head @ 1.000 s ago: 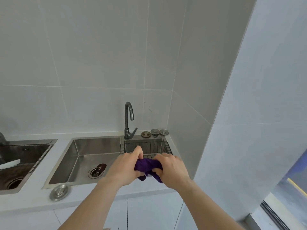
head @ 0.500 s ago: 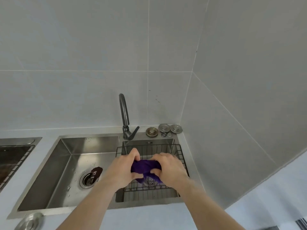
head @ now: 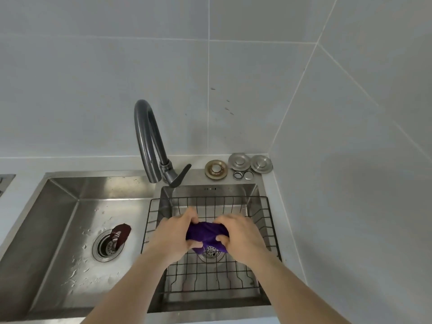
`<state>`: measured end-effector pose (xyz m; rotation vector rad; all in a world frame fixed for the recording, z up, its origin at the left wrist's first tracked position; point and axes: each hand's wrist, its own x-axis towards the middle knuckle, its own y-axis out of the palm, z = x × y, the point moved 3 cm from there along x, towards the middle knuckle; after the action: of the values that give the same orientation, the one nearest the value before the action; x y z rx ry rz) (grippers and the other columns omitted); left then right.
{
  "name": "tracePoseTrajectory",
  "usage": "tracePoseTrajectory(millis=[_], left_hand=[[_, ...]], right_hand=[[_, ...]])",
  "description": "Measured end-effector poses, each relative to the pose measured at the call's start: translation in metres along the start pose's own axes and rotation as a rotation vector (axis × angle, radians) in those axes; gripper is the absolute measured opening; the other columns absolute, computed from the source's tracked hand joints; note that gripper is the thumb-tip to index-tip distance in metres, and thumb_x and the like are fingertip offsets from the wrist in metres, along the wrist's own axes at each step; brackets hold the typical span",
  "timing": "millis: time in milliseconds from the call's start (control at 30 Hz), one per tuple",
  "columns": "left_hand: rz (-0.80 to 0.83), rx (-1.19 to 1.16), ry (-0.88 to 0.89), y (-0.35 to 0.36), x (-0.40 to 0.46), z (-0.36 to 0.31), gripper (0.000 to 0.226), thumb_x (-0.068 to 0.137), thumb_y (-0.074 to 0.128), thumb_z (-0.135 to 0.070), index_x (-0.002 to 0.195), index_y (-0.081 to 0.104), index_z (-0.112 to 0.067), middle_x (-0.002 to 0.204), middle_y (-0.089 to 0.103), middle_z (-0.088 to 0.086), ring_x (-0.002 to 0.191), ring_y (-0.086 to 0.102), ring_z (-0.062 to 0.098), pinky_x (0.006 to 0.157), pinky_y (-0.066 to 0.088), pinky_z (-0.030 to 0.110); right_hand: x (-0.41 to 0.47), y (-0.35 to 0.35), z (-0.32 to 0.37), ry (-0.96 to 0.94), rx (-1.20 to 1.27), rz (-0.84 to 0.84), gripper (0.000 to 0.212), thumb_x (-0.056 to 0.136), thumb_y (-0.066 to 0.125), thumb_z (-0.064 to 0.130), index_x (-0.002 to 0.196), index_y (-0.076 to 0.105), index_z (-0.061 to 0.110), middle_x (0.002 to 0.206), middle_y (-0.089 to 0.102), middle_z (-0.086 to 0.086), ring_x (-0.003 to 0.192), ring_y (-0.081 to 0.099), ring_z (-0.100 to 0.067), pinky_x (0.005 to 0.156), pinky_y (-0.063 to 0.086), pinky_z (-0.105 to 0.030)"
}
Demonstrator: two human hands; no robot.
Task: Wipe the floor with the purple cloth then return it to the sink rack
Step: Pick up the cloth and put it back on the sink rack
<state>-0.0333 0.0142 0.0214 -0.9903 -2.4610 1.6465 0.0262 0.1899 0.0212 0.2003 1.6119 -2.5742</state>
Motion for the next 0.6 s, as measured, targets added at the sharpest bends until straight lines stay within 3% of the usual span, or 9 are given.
tracePoseTrajectory(millis=[133, 267, 433, 600], left_hand=[[0.018, 0.034, -0.012, 0.024, 0.022, 0.015, 0.050, 0.081, 0.079, -0.044, 0.109, 0.039, -0.034, 0.098, 0.062, -0.017, 0.081, 0.053, 0.012, 0.087, 0.038, 0.030], [0.016, 0.068, -0.017, 0.043, 0.039, 0.028, 0.050, 0.083, 0.078, -0.043, 0.116, 0.044, -0.030, 0.114, 0.067, -0.013, 0.101, 0.066, 0.016, 0.102, 0.042, 0.036], [0.009, 0.095, -0.034, 0.066, 0.050, 0.042, 0.047, 0.087, 0.076, -0.037, 0.125, 0.049, -0.029, 0.124, 0.064, -0.012, 0.116, 0.061, 0.016, 0.105, 0.041, 0.035], [-0.014, 0.150, -0.012, 0.082, 0.050, 0.052, 0.044, 0.090, 0.071, -0.036, 0.128, 0.049, -0.033, 0.127, 0.061, -0.013, 0.118, 0.059, 0.014, 0.105, 0.039, 0.032]], right_hand=[[0.016, 0.026, -0.014, 0.008, -0.034, 0.035, 0.032, 0.093, 0.070, 0.031, 0.123, 0.062, 0.030, 0.111, 0.069, 0.007, 0.106, 0.058, -0.018, 0.096, 0.049, -0.038], [0.028, 0.050, -0.023, 0.030, -0.109, 0.045, 0.035, 0.095, 0.065, 0.032, 0.130, 0.059, 0.029, 0.118, 0.067, 0.005, 0.113, 0.056, -0.020, 0.101, 0.046, -0.039], [0.036, 0.076, -0.032, 0.059, -0.165, 0.059, 0.044, 0.098, 0.061, 0.025, 0.141, 0.054, 0.023, 0.131, 0.060, 0.001, 0.123, 0.051, -0.022, 0.107, 0.043, -0.040], [0.032, 0.093, -0.039, 0.072, -0.175, 0.024, 0.066, 0.083, 0.079, 0.016, 0.144, 0.053, 0.020, 0.138, 0.061, -0.007, 0.135, 0.051, -0.029, 0.112, 0.044, -0.046]])
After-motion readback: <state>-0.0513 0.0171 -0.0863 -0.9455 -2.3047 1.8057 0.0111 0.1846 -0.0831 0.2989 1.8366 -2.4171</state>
